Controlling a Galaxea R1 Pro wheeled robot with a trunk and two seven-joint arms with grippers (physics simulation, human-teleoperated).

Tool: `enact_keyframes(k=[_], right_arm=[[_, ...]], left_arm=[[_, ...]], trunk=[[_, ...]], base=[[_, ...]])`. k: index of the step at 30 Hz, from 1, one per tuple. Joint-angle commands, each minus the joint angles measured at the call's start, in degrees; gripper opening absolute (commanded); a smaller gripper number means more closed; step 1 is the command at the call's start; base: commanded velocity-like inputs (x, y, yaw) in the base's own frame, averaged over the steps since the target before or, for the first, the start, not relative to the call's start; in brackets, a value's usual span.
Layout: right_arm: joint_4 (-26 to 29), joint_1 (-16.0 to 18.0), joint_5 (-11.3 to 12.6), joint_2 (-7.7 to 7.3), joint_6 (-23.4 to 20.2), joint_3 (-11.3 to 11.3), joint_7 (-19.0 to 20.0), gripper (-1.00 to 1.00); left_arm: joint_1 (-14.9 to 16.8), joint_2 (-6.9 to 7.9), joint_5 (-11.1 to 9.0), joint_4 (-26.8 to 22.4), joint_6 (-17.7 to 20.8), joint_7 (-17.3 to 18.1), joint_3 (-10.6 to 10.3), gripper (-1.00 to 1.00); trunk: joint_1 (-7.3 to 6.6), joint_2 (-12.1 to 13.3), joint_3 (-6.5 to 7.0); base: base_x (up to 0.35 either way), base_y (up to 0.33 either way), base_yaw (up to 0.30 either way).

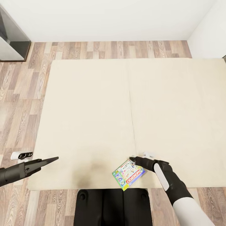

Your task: Put all the toys in the child's room - the three board games (two on the bed and one on the table), the two jigsaw puzzles on the table, and the tennis ball on the table - inside the toy box on the table in the child's room.

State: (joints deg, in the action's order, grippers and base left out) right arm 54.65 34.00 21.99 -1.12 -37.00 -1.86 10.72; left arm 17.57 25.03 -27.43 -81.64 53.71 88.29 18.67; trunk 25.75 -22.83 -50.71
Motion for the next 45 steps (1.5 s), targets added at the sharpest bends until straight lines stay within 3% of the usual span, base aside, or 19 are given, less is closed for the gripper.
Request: enact_keyframes(k=[1,22,31,45], right_arm=[[0.1,0.0,-0.1,-0.16,-0.3,-0.1,0.1,1.0],[0.1,0.0,-0.6,-1.84,-4.5,-0.1,0.1,1.0],[0.0,0.1,-0.6,-1.94,-7.4,-0.1,0.0,1.0],[-0.2,0.3,-0.6,-1.88,-8.3,-0.6,0.0,1.0]], left_arm=[[0.0,0.02,0.0,0.0,0.6,0.2,0.0,1.0],[0.0,0.02,0.0,0.0,0.6,0.2,0.0,1.0],[0.0,0.02,0.0,0.0,0.6,0.2,0.0,1.0],[0.0,0.02,0.0,0.0,0.6,0.2,0.0,1.0]], trunk=[[0.03,-0.1,-0.06],[0.03,-0.1,-0.06],[0.03,-0.1,-0.06],[0.03,-0.1,-0.06]], base=[[0.0,0.0,0.0],[0.0,0.0,0.0],[0.0,0.0,0.0],[0.0,0.0,0.0]])
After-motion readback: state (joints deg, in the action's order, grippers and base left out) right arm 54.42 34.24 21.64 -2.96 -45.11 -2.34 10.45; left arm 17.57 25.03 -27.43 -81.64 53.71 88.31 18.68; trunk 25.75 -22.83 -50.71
